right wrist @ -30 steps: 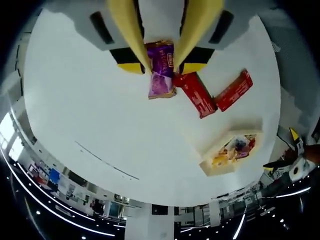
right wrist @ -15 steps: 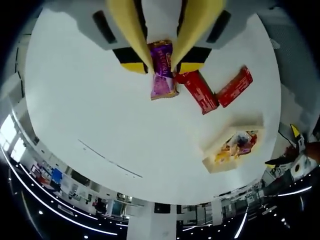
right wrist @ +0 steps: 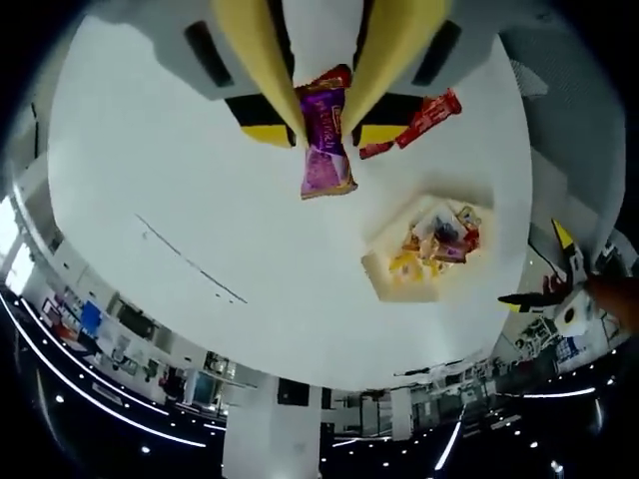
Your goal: Place the target food into the container with the food tongs after gripping and lifting it, then release it inside without dropping or visibly crushing the food.
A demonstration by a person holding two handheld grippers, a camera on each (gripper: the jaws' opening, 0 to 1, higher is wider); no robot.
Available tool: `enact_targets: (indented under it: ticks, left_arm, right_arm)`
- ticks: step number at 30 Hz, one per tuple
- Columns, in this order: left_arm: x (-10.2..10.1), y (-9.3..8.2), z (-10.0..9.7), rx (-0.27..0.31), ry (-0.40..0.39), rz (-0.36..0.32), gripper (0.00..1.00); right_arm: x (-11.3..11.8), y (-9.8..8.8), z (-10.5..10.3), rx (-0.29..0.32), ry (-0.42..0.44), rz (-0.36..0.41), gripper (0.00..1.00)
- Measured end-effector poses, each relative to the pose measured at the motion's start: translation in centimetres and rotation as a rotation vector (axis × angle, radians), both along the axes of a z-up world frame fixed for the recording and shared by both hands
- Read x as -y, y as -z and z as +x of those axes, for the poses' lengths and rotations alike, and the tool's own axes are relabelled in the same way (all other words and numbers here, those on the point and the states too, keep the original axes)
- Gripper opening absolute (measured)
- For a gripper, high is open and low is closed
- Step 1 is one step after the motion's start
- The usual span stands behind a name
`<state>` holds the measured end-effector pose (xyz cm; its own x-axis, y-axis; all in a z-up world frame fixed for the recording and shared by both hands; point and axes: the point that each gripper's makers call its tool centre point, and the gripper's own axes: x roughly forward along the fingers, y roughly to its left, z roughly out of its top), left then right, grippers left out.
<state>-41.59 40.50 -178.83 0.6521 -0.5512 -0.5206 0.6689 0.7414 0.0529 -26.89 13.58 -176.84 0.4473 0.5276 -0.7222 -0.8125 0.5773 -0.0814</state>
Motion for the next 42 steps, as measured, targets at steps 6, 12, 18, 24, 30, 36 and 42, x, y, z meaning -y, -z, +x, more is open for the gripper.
enact_targets:
  ticks: [6, 12, 18, 24, 30, 36, 42]
  left_arm:
    - [0.0, -0.1, 0.0, 0.006, -0.001, -0.001, 0.99]
    - [0.0, -0.3, 0.1, 0.021, 0.006, 0.003, 0.99]
    - [-0.1, -0.4, 0.2, 0.031, -0.001, 0.0, 0.99]
    - [0.0, -0.4, 0.2, 0.033, 0.006, 0.005, 0.99]
    - [-0.2, -0.6, 0.3, 0.041, -0.006, 0.001, 0.99]
    - [-0.3, -0.7, 0.4, 0.043, -0.013, 0.001, 0.99]
    - [-0.3, -0.7, 0.4, 0.041, -0.015, 0.0, 0.99]
  right_arm:
    - [-3.4, -1.5, 0.3, 0.012, -0.073, 0.006, 0.21]
    - [-6.5, -2.9, 0.5, 0.021, -0.138, 0.014, 0.21]
    - [-10.9, -4.5, 0.5, 0.029, -0.227, 0.017, 0.21]
    - [-15.0, -5.4, 0.5, 0.039, -0.294, 0.016, 0.21]
    - [-18.6, -5.5, 0.5, 0.033, -0.34, 0.023, 0.21]
    - [-20.4, -5.2, 0.7, 0.03, -0.348, 0.03, 0.23]
    - [-20.9, -4.6, 0.8, 0.013, -0.33, 0.072, 0.24]
